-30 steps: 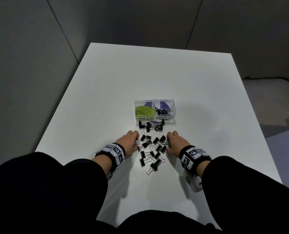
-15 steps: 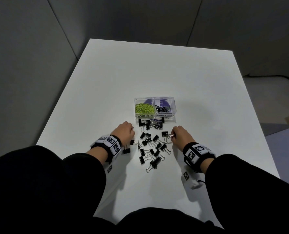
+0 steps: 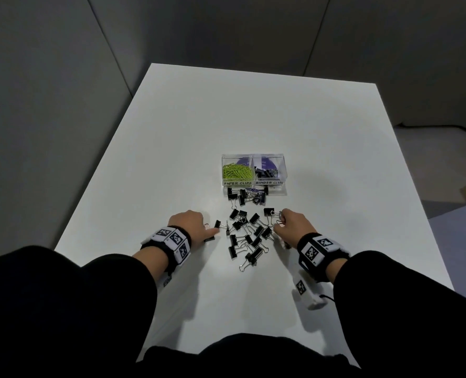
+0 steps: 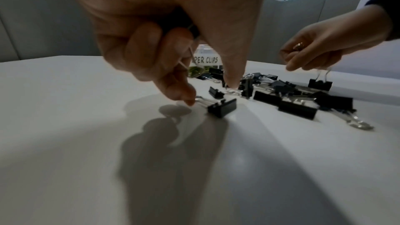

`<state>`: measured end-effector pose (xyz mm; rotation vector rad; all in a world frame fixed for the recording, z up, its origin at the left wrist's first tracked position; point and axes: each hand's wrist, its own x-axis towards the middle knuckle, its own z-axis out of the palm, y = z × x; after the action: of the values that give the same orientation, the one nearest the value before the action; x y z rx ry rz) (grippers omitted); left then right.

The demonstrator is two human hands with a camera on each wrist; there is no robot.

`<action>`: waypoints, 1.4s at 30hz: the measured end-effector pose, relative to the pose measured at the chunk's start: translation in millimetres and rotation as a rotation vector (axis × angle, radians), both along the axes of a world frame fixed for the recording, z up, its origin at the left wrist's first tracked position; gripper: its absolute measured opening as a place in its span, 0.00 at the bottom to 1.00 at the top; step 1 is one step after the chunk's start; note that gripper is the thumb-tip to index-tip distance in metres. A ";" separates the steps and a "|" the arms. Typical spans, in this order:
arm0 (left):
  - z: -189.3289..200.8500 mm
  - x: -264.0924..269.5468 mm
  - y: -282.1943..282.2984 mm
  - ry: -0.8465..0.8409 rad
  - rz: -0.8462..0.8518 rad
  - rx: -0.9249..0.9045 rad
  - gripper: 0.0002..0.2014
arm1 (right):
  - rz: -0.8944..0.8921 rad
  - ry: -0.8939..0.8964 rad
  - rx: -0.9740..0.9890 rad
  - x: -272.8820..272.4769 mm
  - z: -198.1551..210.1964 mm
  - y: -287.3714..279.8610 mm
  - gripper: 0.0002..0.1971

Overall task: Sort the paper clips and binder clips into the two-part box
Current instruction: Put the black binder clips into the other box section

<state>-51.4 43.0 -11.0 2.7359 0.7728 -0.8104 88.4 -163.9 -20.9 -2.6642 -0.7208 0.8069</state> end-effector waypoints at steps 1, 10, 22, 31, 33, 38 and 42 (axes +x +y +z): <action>-0.1 0.8 -4.3 0.016 -0.015 0.019 0.24 | 0.018 -0.021 -0.018 -2.3 -0.3 0.5 0.15; -14.9 2.8 -21.2 -0.056 0.068 -0.057 0.20 | 0.052 0.032 0.031 4.2 5.9 -17.6 0.11; -15.7 -5.3 -19.2 -0.125 0.054 -0.177 0.20 | 0.141 0.040 -0.094 -23.9 -13.5 -24.5 0.10; -4.0 7.4 -26.7 -0.160 0.023 -0.105 0.21 | 0.126 0.050 -0.090 -22.3 -12.9 -24.8 0.08; -4.3 11.1 -32.7 -0.112 0.014 -0.076 0.25 | 0.097 0.050 -0.076 -23.4 -13.0 -24.6 0.09; -7.5 16.2 -40.6 -0.099 -0.042 -0.020 0.18 | -0.012 0.056 0.024 -17.1 -4.9 -24.9 0.08; -5.2 19.9 -39.7 -0.114 -0.066 0.011 0.17 | 0.175 0.046 -0.053 -16.2 4.9 -11.6 0.22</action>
<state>-31.5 3.3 -16.2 2.8018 0.6698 -0.6576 72.2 -175.5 -16.0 -2.6473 -0.9438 0.9403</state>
